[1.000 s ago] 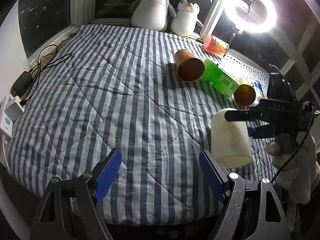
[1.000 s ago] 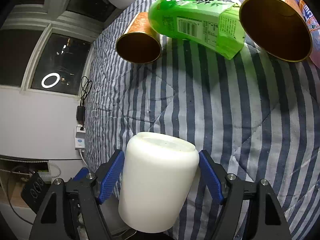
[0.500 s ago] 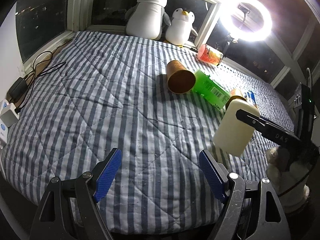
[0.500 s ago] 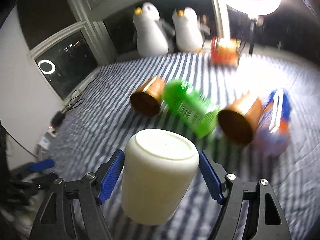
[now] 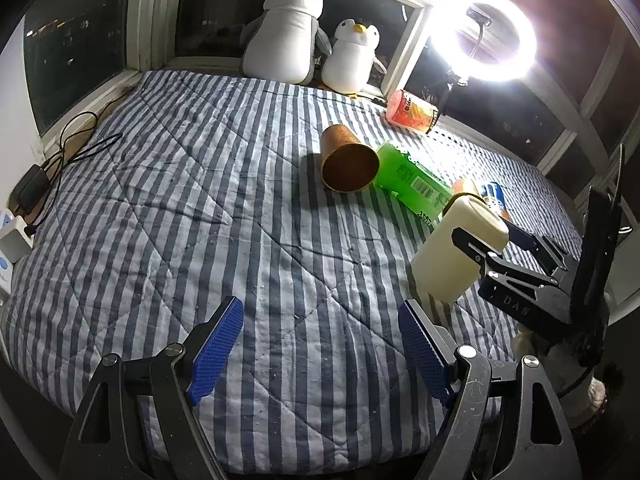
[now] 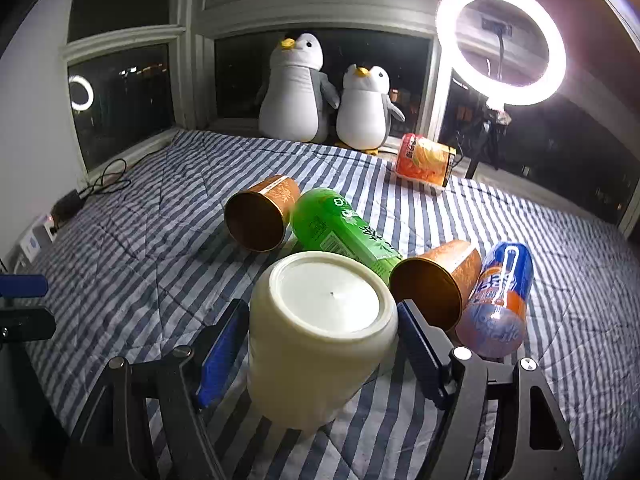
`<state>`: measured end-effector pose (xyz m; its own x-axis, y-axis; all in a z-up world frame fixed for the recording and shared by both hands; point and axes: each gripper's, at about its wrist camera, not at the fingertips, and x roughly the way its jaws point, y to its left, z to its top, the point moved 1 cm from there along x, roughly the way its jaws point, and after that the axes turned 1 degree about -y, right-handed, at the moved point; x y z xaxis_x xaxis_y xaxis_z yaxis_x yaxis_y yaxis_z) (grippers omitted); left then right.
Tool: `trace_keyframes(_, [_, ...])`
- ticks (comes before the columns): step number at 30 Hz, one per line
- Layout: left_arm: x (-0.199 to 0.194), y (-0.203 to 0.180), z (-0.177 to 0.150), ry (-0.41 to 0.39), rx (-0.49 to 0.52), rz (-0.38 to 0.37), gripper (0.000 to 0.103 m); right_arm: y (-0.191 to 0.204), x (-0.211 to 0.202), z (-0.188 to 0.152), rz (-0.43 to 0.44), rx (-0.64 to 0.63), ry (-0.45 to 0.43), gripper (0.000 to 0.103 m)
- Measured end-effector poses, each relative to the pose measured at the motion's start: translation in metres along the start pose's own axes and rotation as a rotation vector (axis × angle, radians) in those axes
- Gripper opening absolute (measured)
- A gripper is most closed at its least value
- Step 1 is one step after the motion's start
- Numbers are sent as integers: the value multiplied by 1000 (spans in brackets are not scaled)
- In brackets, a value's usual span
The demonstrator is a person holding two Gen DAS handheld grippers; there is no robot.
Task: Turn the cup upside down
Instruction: 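Lower the white cup rim-down onto the bed with the right tool, then open the right tool to release the upside-down white cup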
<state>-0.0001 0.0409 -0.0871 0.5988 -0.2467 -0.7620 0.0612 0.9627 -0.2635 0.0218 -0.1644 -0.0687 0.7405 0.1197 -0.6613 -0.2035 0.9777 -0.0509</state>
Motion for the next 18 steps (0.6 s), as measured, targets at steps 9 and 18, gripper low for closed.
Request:
trace_keyframes(9, [0,2,1,-2,-6,4,83,15,6,-1,-25,-67,-10,72])
trace_keyframes(18, [1,8,2,-1,-21,7,83,25,7,-4,17,-85,-31,72])
